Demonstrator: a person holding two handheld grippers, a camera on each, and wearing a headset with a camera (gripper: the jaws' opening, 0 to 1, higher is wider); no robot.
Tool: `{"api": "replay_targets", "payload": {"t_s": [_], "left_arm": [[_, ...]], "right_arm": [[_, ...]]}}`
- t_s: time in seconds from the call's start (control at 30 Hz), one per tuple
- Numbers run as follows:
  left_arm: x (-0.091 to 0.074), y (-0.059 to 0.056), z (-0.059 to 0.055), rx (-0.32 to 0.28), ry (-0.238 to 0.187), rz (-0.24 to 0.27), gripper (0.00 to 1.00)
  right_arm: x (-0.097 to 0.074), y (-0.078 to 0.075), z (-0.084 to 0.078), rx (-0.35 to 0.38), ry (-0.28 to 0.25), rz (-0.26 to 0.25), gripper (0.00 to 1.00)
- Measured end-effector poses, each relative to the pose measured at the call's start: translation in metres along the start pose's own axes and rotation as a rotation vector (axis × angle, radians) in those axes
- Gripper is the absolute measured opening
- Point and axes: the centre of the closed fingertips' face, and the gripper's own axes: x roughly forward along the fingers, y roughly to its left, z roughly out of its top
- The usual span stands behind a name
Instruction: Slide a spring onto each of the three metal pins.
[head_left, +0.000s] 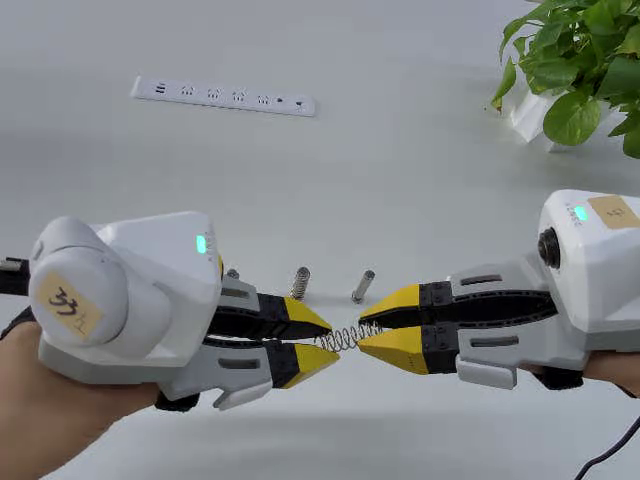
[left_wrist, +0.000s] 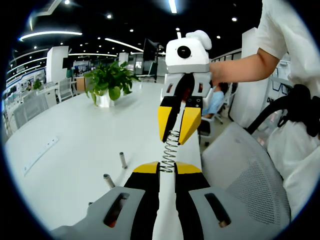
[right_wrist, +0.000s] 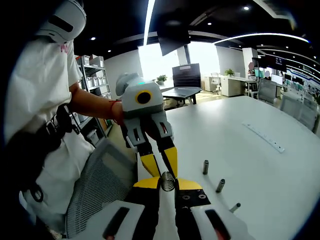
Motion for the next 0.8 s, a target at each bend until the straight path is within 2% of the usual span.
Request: {"api": "replay_targets", "payload": {"t_s": [0.43, 0.8], "left_arm": [[0.001, -0.003, -0.004, 0.011, 0.019, -0.016, 0.07], [0.004, -0.011, -0.007, 0.04, 0.039, -0.039, 0.06]], "right_arm": [[0.005, 0.006, 0.005, -0.04, 0.043, 0.024, 0.06], [0.012, 0.013, 0.01, -0.095, 0.103, 0.059, 0.06]]}}
